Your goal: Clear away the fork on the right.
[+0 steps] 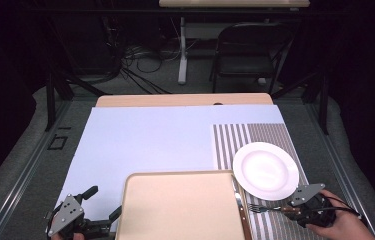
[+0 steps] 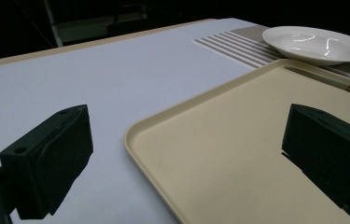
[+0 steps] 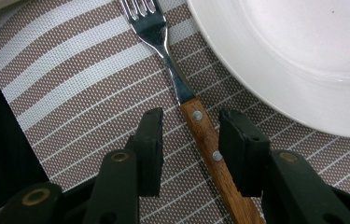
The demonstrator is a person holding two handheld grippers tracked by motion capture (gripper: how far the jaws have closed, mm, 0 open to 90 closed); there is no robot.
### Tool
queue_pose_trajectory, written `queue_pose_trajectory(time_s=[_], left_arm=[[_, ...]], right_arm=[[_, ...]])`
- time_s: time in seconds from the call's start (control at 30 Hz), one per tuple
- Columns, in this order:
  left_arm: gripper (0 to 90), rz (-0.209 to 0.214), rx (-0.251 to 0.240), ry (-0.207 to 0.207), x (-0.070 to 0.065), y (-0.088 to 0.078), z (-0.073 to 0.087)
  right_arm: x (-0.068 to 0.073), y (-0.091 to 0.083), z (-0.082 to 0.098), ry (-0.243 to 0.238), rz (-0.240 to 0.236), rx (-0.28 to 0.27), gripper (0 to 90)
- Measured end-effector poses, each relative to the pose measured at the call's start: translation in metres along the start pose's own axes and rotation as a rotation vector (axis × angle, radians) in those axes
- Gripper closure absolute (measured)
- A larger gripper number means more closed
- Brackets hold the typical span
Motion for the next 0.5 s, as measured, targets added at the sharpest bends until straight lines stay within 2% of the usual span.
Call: queue_pose_trajectory(time_s=[0.03, 0.07, 0.13, 0.17, 0.2, 0.23, 0.27, 0.3, 0.33, 0.43, 0.47, 0.5], left_arm=[[2.3, -0.001, 0.000, -0.001, 0.000, 0.000, 0.000], [2.2, -0.001, 0.001, -0.002, 0.000, 0.000, 0.000], [2.3, -0.001, 0.001, -0.003, 0.000, 0.000, 0.000], [2.3, 0.000, 0.001, -0.002, 0.000, 0.001, 0.000], [2.3, 0.001, 0.002, -0.003, 0.000, 0.001, 0.000], [2.3, 0.001, 0.002, -0.002, 0.000, 0.001, 0.000], [2.3, 0.000, 0.003, -0.001, 0.000, 0.001, 0.000], [2.3, 0.001, 0.003, -0.001, 0.000, 0.001, 0.000], [2.3, 0.000, 0.002, -0.002, 0.000, 0.001, 0.000], [2.3, -0.001, 0.002, -0.003, 0.000, 0.001, 0.000], [2.3, 0.000, 0.001, -0.004, 0.000, 0.001, 0.000], [2.3, 0.000, 0.001, -0.004, 0.000, 0.000, 0.000]], right_arm=[[0.000, 0.001, 0.000, -0.006, -0.007, 0.012, 60.3], [-0.001, 0.002, 0.001, -0.010, 0.004, 0.009, 60.4], [-0.001, 0.006, 0.001, 0.000, -0.011, -0.007, 60.8], [-0.002, 0.005, 0.001, -0.010, 0.016, 0.023, 60.9], [-0.003, 0.009, 0.000, -0.008, -0.009, -0.015, 61.0], [-0.004, 0.007, 0.000, -0.017, 0.006, 0.030, 61.3], [-0.005, 0.006, -0.001, -0.027, 0.041, 0.054, 61.6], [-0.003, 0.013, -0.002, 0.011, -0.031, -0.019, 61.7], [-0.004, 0.013, -0.002, -0.005, -0.016, 0.002, 61.7], [-0.005, 0.016, -0.004, -0.028, -0.014, 0.015, 62.1], [-0.006, 0.015, -0.004, -0.039, -0.006, 0.051, 62.4], [-0.005, 0.019, -0.005, -0.030, -0.027, 0.011, 62.6]])
Point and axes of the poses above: each handheld gripper's, and its own axes: y roughly forward along the jaws, z roughly out of its underside, x roughly to its left, the point moved 4 cm from there along y, roughly forward along the jaws, and after that the axes turned 2 degrees about -x, right-handed, at the moved point
